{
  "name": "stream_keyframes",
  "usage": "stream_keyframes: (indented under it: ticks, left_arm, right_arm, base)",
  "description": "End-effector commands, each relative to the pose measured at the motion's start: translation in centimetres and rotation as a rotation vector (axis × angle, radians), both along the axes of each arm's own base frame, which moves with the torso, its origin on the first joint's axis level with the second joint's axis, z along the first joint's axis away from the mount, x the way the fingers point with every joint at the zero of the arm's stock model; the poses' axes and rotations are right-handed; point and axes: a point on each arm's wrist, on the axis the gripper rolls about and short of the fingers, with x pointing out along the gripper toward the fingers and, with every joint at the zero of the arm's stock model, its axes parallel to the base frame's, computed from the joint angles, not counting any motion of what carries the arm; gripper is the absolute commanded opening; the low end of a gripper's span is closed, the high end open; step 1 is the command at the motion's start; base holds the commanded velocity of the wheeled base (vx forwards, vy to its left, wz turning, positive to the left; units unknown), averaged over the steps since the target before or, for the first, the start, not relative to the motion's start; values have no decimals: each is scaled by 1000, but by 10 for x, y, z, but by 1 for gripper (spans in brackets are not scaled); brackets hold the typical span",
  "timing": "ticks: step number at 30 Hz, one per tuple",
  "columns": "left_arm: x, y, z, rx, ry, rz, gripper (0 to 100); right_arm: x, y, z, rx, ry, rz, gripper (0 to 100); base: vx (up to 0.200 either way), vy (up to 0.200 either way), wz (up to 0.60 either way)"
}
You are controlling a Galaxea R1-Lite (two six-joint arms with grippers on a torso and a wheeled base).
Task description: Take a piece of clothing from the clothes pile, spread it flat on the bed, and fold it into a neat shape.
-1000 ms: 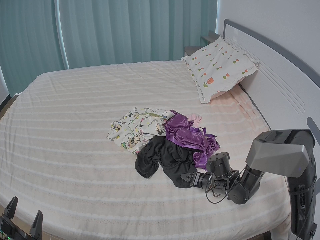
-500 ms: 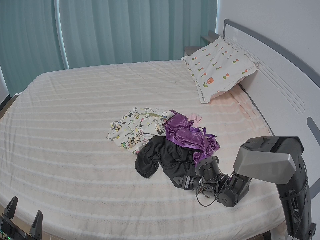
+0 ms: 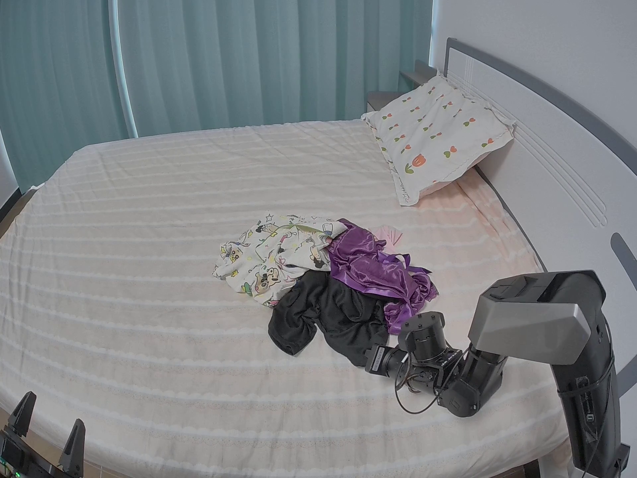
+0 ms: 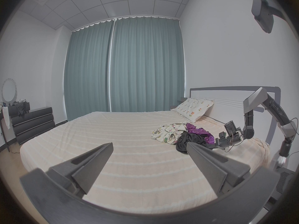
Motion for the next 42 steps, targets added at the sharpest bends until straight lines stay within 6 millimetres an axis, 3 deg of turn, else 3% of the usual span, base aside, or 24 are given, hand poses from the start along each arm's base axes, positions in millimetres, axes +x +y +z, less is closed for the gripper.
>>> stream_keyframes:
  ticks: [1,6,13,20,35,36,37,38,39,40,41,42]
  left_arm:
    - [0,0,-5,0,1,0,100]
    - [0,0,-5,0,1,0,100]
    - [0,0,-5,0,1,0,100]
    - [0,0,-5,1,0,-1,100]
    - [0,0,-4,38,-13,-16,100]
    - [-2,-1,6,21,-67,-37,100]
    - [-11,-1,43,-30,-207,-60,100]
    - [-13,-2,58,-46,-237,-70,100]
    - [-13,-2,58,-46,-237,-70,100]
    - [-2,-2,77,-41,-166,-66,100]
    - [-2,-2,77,-41,-166,-66,100]
    - [12,-2,76,32,-69,-66,100]
  right_arm:
    - [-17,-24,28,78,-3,-28,0]
    - [-58,-57,59,213,24,-39,0]
    - [-92,-83,58,237,46,-46,0]
    - [-104,-98,56,211,99,-81,0]
    - [-113,-101,57,208,128,-65,0]
    - [-115,-101,56,217,141,-70,0]
    - [-117,-100,57,232,154,-74,0]
    - [-118,-99,58,238,157,-75,0]
    - [-118,-99,58,238,157,-75,0]
    - [-118,-98,59,247,155,-74,0]
    - [-118,-98,59,247,155,-74,0]
    - [-120,-96,59,244,160,-63,0]
  base:
    - [0,0,0]
    - [0,0,0]
    - [0,0,0]
    - [0,0,0]
    - [0,0,0]
    - [0,0,0]
    - [0,0,0]
    - [0,0,0]
    - [0,0,0]
    - [0,0,0]
    - [0,0,0]
    - [0,0,0]
